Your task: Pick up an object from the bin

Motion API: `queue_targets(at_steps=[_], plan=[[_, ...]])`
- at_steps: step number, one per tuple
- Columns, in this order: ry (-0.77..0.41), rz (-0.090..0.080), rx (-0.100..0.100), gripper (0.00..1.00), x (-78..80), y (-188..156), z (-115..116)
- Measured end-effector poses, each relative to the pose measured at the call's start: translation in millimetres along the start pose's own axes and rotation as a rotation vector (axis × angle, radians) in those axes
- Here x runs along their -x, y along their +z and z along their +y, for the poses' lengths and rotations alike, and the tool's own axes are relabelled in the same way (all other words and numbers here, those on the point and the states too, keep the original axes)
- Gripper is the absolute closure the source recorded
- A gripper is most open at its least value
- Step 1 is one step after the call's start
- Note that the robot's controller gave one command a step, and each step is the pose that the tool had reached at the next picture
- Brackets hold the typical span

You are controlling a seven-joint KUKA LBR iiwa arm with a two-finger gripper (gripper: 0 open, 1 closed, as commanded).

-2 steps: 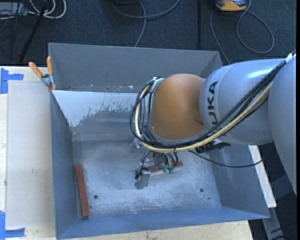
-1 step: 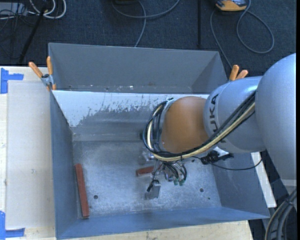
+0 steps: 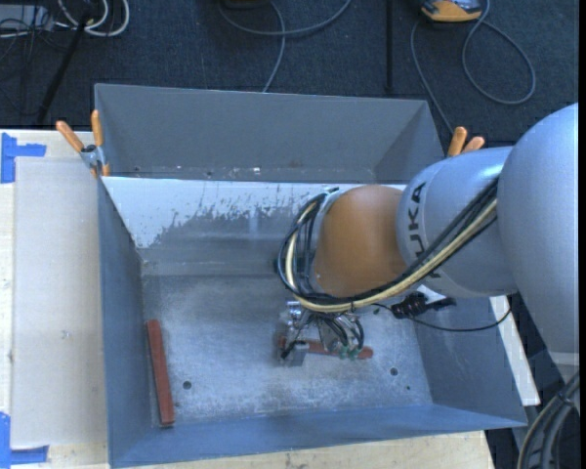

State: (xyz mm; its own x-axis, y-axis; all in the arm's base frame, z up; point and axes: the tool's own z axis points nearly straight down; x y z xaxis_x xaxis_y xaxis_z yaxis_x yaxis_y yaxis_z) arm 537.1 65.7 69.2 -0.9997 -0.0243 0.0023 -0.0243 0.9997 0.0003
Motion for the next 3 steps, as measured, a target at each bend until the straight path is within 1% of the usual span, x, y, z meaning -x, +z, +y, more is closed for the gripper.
queue_targets(at_steps=[1, 2, 3], plan=[[0.268, -0.005, -0.001, 1.00, 24.8, -25.6, -57.3], [0.137, 0.005, -0.003, 1.00, -63.3, -18.1, -171.6], [0.063, -0.003, 0.000, 1.00, -33.1, 0.6, -164.2]])
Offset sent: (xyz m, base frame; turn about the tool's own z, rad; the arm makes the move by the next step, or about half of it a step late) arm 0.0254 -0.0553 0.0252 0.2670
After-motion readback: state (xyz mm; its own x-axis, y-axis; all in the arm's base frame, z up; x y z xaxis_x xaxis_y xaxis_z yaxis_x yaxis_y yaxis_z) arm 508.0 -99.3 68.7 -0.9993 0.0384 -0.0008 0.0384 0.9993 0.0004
